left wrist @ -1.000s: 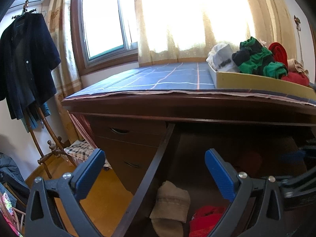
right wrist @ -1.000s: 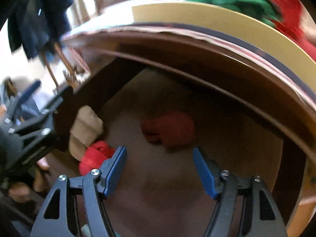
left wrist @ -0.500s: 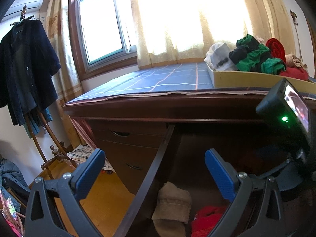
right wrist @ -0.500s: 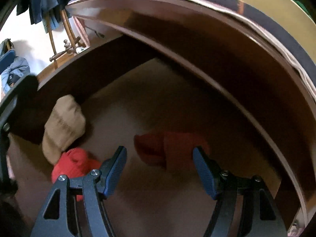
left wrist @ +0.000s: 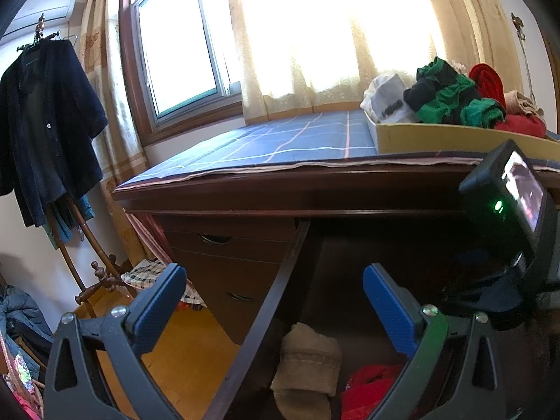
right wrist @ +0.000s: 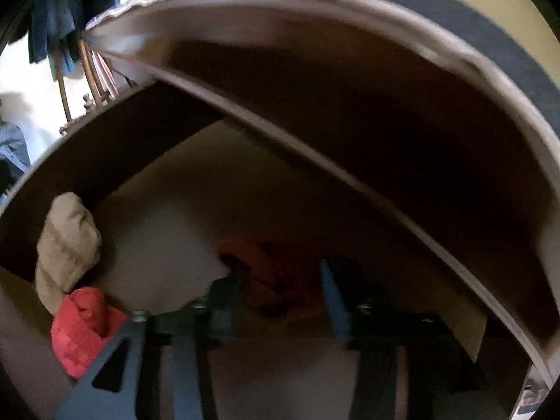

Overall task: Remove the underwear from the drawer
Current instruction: 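Close the right gripper on the dark red underwear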

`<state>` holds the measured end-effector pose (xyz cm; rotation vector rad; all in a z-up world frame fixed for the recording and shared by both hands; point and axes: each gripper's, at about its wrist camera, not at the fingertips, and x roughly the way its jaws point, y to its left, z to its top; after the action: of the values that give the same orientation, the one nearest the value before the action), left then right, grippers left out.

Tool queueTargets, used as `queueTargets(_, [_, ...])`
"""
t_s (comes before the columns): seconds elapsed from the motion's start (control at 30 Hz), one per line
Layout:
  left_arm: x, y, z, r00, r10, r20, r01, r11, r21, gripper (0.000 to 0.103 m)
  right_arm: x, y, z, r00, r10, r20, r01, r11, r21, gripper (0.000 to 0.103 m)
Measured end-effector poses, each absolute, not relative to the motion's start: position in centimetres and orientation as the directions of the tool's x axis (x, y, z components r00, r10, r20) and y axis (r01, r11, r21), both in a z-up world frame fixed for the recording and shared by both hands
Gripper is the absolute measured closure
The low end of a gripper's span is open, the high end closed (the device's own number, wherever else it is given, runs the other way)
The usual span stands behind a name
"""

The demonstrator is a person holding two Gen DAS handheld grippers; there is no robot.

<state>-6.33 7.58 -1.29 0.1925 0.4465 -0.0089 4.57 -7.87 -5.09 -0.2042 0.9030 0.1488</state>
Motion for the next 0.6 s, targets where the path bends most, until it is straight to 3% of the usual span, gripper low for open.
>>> queueTargets(0.27, [-6.6, 7.5, -1.3, 0.905, 0.036, -0.424, 0.050, 0.981, 0.189, 0.000, 2.6, -9.9, -3.2, 0.593, 0.227, -0.772, -0.303, 0.952, 0.047, 0.080])
queueTargets(0.6, [-6.6, 7.3, -1.3, 0.905, 0.049, -0.423, 0.042, 0.978, 0.205, 0.000, -2.6, -9.7, 2.5, 0.684, 0.283, -0.673, -0.389, 0.921, -0.008, 0.081])
